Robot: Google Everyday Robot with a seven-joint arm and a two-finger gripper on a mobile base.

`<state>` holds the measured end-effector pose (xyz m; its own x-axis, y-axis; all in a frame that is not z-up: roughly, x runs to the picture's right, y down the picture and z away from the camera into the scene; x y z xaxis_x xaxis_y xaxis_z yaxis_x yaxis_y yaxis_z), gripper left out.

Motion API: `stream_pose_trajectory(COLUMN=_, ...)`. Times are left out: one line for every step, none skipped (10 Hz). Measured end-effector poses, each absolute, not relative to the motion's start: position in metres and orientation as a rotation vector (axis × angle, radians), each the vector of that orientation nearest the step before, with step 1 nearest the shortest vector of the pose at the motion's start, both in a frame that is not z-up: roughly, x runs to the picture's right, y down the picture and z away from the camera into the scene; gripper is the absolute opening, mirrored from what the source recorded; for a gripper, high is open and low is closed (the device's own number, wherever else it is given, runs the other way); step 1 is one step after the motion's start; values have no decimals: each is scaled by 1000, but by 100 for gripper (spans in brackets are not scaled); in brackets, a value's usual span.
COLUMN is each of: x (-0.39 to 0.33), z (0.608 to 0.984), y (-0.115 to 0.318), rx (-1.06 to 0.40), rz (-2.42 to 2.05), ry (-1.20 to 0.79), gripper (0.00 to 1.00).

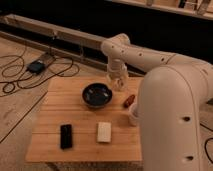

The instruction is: Place the bottle in the ceramic bowl

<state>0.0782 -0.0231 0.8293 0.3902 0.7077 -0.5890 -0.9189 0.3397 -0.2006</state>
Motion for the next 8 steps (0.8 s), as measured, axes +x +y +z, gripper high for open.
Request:
stream_pose_trajectory(x=85, z=836, y=-27, rx=-558, rz=1099, ry=436, gripper=65)
stream_pose_trajectory(x=90, z=842, y=-31, rx=-557, rz=1095, ry=435, gripper=65)
stream_pose_trajectory(x=97, z=849, y=-37, rx=-555, rz=1090, ry=434, gripper=65)
stream_pose_trajectory(x=105, z=855, y=-44, rx=-552, rz=1082, ry=435, gripper=65)
stream_pose_trajectory(x=110, z=859, y=-48, rx=-550, rz=1076, ry=436, gripper=65)
stream_pose_trajectory(x=117, z=864, y=-54, rx=-546, rz=1066, ry=439, gripper=65)
stream_pose_trajectory(x=123, z=868, y=-57, rx=-545, rz=1058, ry=443, gripper=65)
stream_pose_trajectory(x=127, z=871, y=-60, rx=-544, rz=1053, ry=444, gripper=65)
